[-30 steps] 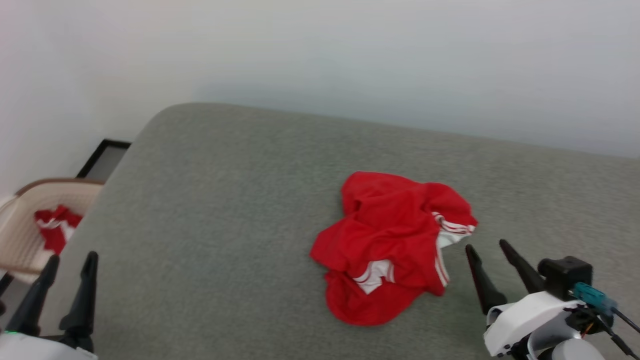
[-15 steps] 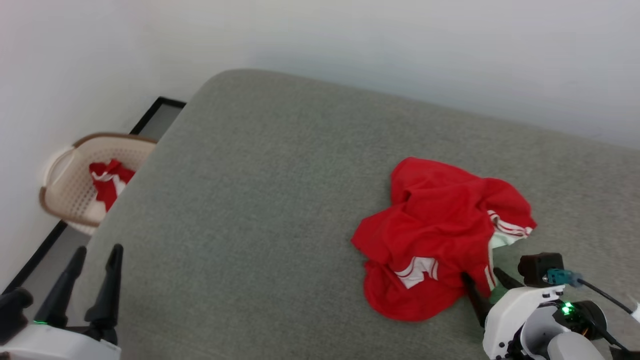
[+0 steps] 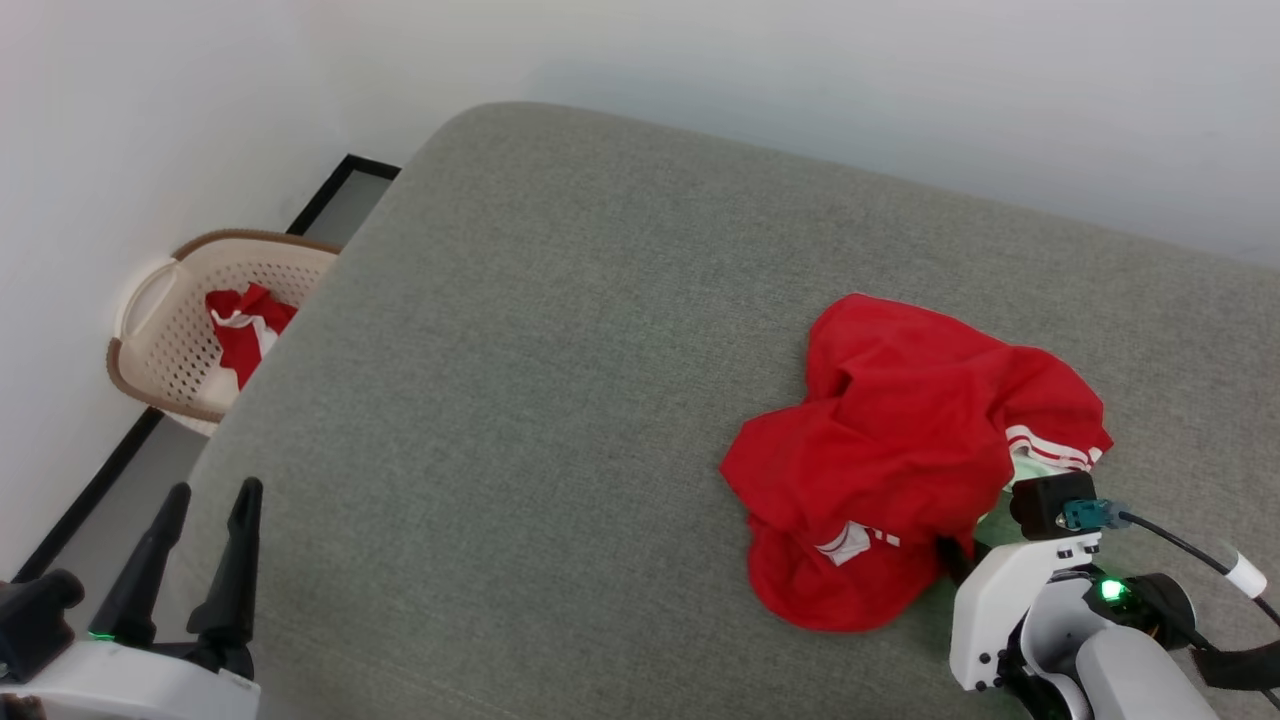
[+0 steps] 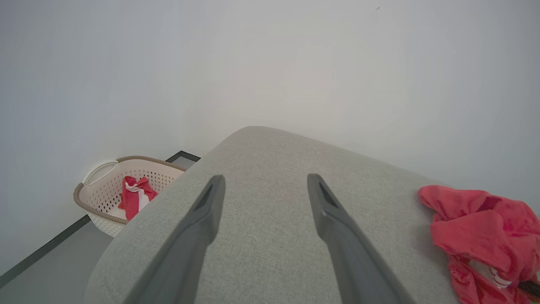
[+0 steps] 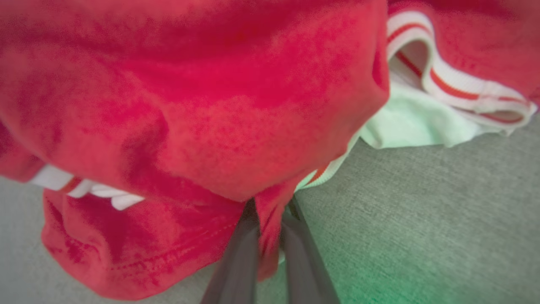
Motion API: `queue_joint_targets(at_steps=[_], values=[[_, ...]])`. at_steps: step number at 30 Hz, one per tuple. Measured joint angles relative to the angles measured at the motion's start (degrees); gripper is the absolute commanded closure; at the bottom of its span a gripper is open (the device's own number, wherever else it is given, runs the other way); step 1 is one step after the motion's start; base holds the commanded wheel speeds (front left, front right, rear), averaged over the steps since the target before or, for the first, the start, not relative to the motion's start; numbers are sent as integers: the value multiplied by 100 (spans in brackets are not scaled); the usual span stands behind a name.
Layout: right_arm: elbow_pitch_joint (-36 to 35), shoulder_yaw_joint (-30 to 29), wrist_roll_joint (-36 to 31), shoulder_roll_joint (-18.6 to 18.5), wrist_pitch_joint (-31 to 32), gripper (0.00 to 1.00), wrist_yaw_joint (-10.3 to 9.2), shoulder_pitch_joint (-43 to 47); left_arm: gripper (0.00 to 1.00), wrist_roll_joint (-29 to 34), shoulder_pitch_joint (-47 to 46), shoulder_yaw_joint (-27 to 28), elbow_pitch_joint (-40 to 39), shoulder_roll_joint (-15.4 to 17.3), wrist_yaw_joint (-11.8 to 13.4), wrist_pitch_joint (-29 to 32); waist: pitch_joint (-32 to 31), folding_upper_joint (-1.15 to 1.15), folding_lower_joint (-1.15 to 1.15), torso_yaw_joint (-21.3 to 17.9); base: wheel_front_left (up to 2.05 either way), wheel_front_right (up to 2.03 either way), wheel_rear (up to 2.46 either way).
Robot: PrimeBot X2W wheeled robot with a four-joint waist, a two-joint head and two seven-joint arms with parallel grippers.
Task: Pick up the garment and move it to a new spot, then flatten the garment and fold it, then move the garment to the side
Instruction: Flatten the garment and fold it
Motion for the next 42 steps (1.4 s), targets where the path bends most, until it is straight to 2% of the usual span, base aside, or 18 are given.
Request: queue_joint_targets(at_steps=[13,20,22,23,25,26,27,35,42], values=[[-1118,1009,556,120,124,100,0,-185,0,9,42,43,-120,5,49,-4,-85,0,0,-73,0,0,0],[-1214,1656,792,344,114,100,0,-397,0,51,32,-33,-186,12,90,81,-101,0,0,2,0,0,0],[-1115,1848,844,382,94,96,0,-450,0,51,29,-57,-192,9,94,89,-110,0,0,30,0,0,0],[-1060,1926,904,407,67,92,0,-473,0,54,29,-69,-193,10,101,93,-118,0,0,42,0,0,0],[-903,2079,950,441,23,66,0,-497,0,60,31,-82,-197,9,119,112,-139,0,0,61,0,0,0],[-820,2137,979,448,-12,39,0,-505,0,62,32,-87,-201,9,124,112,-149,0,0,70,0,0,0],[-739,2185,1004,455,-49,0,0,-511,0,68,32,-94,-203,10,127,120,-161,0,0,76,0,0,0],[-506,2514,1330,470,-235,0,0,-616,0,69,103,-98,-260,48,190,142,-251,0,0,39,0,0,0],[-845,2337,1435,342,-433,0,1,-626,0,112,237,-4,-358,122,297,134,-326,0,0,-131,0,0,0]])
